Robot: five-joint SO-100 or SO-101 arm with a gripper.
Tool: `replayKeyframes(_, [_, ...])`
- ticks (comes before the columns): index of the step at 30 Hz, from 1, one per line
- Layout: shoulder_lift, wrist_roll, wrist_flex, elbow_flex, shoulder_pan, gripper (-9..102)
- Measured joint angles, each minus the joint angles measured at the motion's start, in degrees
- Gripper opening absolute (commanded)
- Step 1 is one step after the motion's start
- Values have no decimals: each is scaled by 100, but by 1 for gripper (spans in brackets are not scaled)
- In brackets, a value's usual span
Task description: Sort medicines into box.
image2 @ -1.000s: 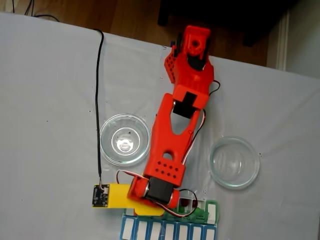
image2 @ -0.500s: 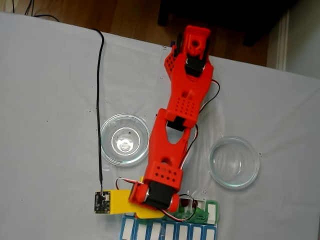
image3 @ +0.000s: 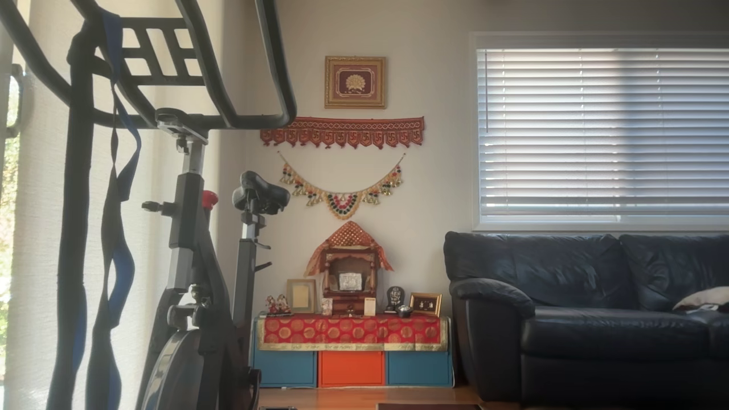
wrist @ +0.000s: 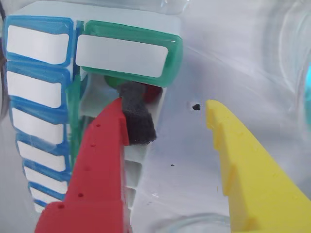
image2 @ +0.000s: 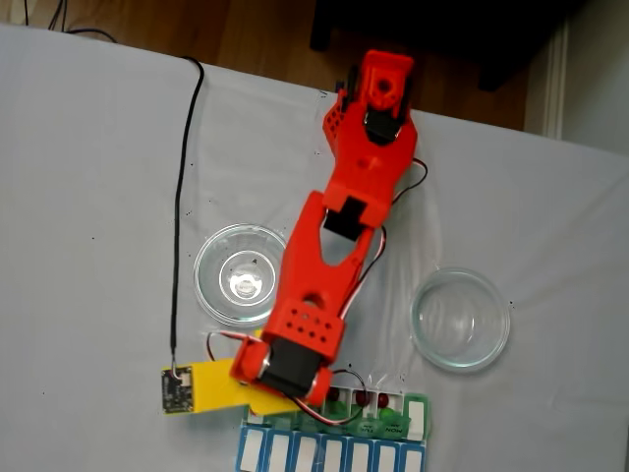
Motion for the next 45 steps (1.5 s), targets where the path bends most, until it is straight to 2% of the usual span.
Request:
replayKeyframes(3, [686, -352, 0, 844, 44, 5])
replayKeyframes(9, [1477, -861, 0, 1652, -149, 4])
replayKeyframes(15, [2127, -475, -193, 2285, -729, 1])
replayKeyframes(18, [2795, 281, -1055, 3243, -1055, 1])
replayKeyframes(23, [4491, 1617, -3375, 5581, -1503, 1])
replayKeyframes(39, [5432, 3577, -5827, 7330, -2268, 1])
replayKeyframes(45, [5432, 3683, -6592, 7585, -2426, 1])
